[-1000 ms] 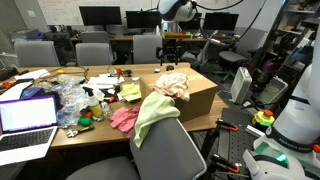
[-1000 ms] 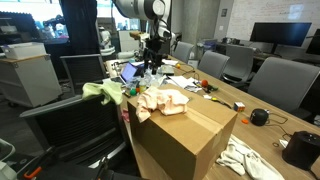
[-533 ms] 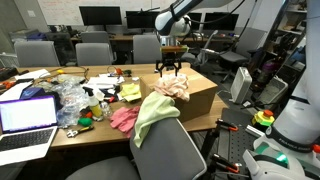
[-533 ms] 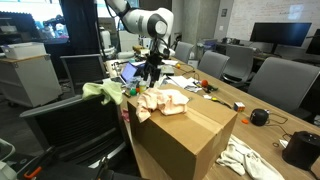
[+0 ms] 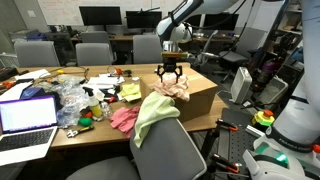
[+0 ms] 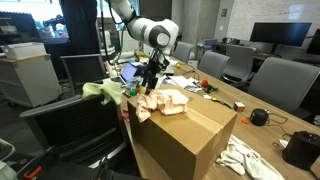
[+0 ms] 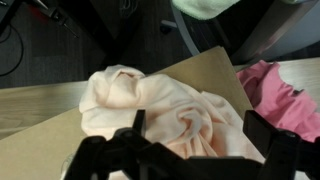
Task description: Take the clothes on the box and put them on the back rest of the chair
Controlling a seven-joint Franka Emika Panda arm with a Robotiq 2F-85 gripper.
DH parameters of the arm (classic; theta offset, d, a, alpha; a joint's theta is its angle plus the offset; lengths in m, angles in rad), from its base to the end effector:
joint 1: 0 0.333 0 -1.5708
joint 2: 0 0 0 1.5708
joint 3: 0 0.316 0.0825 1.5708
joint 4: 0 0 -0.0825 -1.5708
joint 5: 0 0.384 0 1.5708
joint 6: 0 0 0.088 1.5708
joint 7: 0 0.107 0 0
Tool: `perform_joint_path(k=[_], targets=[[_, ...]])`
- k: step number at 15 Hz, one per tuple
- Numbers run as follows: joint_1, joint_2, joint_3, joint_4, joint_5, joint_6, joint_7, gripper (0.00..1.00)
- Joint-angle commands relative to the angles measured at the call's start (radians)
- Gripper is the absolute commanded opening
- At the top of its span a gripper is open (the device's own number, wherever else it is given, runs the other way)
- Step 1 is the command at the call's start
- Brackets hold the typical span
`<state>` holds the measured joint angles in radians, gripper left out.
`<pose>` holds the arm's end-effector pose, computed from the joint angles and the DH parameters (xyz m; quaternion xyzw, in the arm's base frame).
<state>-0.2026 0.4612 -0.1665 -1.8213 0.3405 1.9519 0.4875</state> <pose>0.5791 -0.1942 0.2660 -0.8543 0.4836 0.1632 0.0982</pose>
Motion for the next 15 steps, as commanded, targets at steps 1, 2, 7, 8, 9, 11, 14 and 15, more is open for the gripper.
perform_joint_path(k=[1,2,7,8,9,11,14,15], targets=[[-0.004,-0.007,-0.001,-0.018,0.052,0.013,-0.011,1.0],[-0.004,-0.006,0.0,-0.02,0.06,0.011,-0.013,1.0],[0.002,0.006,0.0,-0.025,0.068,0.005,-0.005,1.0],[0.001,0.008,0.0,-0.026,0.069,0.004,-0.007,1.0],[0.002,0.011,0.0,-0.027,0.068,0.004,-0.005,1.0],[0.0,0.012,-0.001,-0.031,0.069,0.003,-0.006,1.0],[0.005,0.01,-0.01,-0.041,0.059,0.009,0.016,1.0],[0.008,0.009,-0.016,-0.047,0.056,0.021,0.036,1.0]])
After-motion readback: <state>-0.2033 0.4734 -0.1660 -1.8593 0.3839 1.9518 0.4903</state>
